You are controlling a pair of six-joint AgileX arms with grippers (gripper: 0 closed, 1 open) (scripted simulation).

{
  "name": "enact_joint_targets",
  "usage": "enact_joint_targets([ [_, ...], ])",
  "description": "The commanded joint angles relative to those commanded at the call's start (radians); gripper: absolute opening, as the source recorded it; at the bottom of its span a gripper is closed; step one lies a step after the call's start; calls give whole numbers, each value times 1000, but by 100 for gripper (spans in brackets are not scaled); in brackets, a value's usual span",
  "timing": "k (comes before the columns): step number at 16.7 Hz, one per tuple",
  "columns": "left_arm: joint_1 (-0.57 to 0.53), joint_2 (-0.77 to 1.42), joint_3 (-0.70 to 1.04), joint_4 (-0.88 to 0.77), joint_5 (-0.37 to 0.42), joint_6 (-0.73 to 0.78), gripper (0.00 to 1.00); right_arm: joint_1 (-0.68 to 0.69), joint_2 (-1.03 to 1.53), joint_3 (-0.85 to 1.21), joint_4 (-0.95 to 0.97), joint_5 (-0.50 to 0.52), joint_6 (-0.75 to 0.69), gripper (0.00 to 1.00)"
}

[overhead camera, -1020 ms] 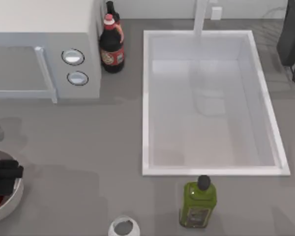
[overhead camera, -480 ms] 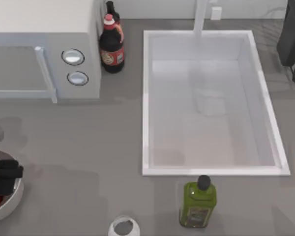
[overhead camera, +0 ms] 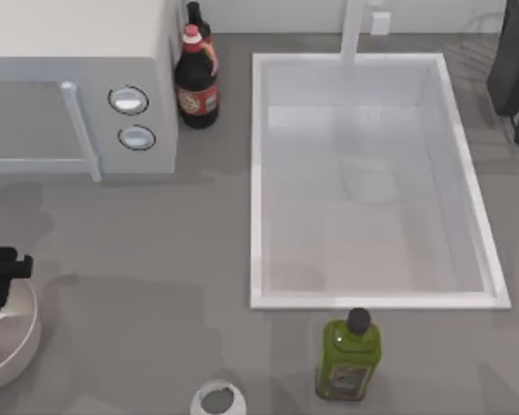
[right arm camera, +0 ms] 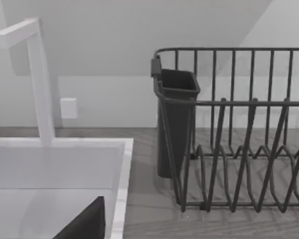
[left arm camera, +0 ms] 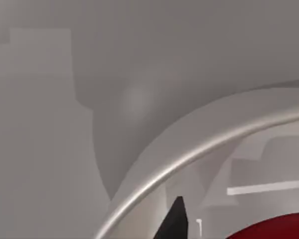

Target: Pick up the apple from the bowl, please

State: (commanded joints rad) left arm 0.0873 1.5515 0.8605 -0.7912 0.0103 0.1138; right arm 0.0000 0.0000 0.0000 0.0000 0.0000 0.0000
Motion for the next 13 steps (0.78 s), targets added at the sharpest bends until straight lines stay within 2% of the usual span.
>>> enact_joint_targets([
  [8,-9,-41,592,-658,-1,-9,0,0,0,0,0,0,0,100],
  [13,-14,-86,791,-865,-1,-15,0,0,0,0,0,0,0,100],
])
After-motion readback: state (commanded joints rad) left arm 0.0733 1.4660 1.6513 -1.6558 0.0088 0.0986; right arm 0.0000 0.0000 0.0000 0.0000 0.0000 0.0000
